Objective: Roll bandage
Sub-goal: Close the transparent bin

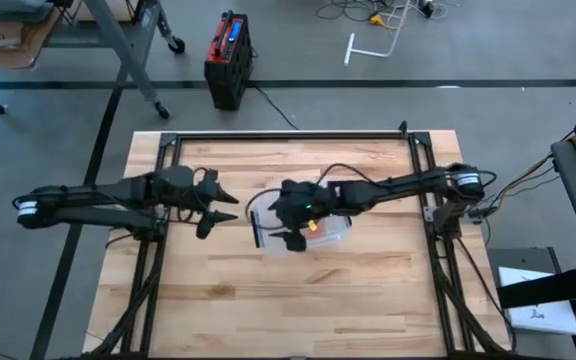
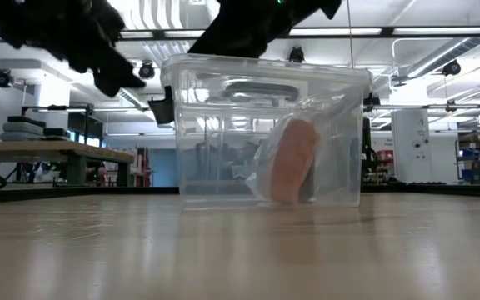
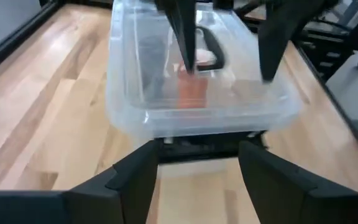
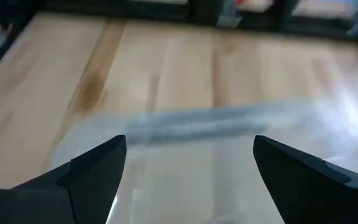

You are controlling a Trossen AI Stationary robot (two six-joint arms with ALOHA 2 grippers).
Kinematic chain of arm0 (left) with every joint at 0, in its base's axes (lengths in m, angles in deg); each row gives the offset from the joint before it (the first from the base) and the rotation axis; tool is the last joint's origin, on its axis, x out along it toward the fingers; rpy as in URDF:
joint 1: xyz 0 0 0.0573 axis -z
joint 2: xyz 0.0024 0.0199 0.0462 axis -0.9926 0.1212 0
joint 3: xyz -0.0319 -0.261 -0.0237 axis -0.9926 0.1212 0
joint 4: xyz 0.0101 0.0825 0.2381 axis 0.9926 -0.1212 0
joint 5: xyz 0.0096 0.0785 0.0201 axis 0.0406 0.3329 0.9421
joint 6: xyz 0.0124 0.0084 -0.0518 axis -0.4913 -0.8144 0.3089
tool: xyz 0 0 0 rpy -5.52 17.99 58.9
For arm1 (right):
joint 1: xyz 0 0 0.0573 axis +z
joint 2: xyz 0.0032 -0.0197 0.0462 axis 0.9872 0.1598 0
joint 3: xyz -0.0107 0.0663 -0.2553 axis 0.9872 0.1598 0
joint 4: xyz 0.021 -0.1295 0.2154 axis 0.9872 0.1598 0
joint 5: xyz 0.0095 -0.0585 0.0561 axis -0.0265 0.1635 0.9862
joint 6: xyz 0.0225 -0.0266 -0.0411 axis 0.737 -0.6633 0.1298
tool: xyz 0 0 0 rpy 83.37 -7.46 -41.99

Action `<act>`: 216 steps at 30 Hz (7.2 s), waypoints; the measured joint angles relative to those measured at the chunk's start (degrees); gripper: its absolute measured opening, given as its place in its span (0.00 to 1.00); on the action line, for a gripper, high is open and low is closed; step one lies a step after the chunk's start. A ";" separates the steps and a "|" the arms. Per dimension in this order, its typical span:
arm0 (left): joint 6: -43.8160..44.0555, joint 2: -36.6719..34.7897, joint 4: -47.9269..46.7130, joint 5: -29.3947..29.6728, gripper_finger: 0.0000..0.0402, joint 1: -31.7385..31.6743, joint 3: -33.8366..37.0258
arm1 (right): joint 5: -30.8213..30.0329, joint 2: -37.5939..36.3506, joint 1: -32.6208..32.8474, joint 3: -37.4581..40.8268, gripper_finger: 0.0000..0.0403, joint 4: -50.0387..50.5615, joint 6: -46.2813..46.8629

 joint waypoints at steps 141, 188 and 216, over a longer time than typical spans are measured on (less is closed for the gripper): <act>-6.28 25.59 32.15 29.50 0.37 11.98 3.69 | 15.91 5.17 -13.39 23.30 0.76 -44.99 -1.73; -4.38 -4.33 25.11 25.48 0.31 12.22 4.20 | 3.87 -27.31 -13.40 29.60 0.67 -28.97 -9.22; -6.46 13.30 24.17 25.85 0.28 10.48 -1.70 | -11.37 -33.15 -11.91 33.85 0.51 16.34 21.14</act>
